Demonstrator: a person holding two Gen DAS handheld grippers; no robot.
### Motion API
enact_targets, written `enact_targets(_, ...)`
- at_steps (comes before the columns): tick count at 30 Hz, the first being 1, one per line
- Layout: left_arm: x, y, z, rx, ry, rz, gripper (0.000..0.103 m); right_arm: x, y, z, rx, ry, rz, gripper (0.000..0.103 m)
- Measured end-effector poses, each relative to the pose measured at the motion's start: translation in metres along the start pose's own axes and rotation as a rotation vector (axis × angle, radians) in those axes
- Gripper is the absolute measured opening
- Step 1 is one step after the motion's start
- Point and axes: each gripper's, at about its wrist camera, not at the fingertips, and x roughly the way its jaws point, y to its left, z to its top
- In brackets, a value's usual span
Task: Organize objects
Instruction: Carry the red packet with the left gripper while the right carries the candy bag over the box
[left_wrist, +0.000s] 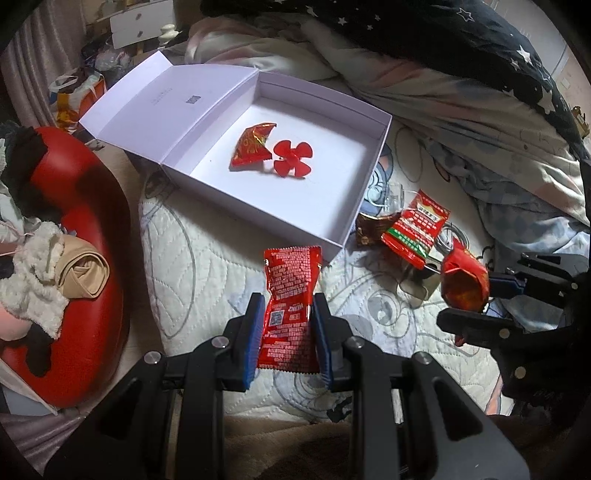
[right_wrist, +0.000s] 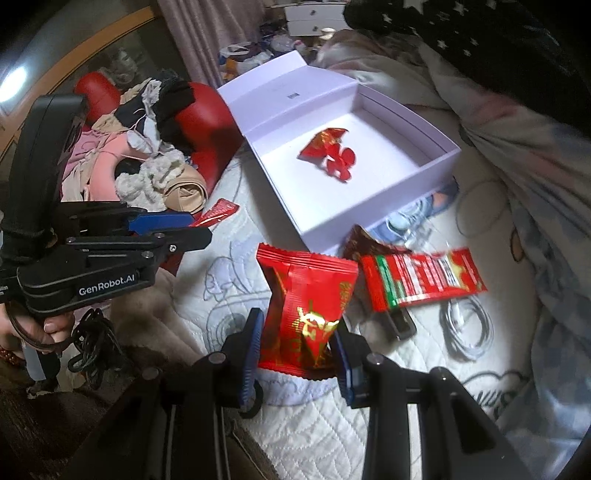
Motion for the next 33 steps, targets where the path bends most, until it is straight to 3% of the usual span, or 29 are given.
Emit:
enact_targets(12, 0.013, 0.012, 0.047, 0.003, 0.011, 0.039, 0.025, 0.013, -0.012, 0.055, -0.04, -0.033, 0.028, 0.035)
enact_targets(33, 0.055, 0.019, 0.148, 0.046, 0.029, 0.047, 0.025, 0.032, -0.081, 0.141, 0.001, -0.031, 0.003, 0.035)
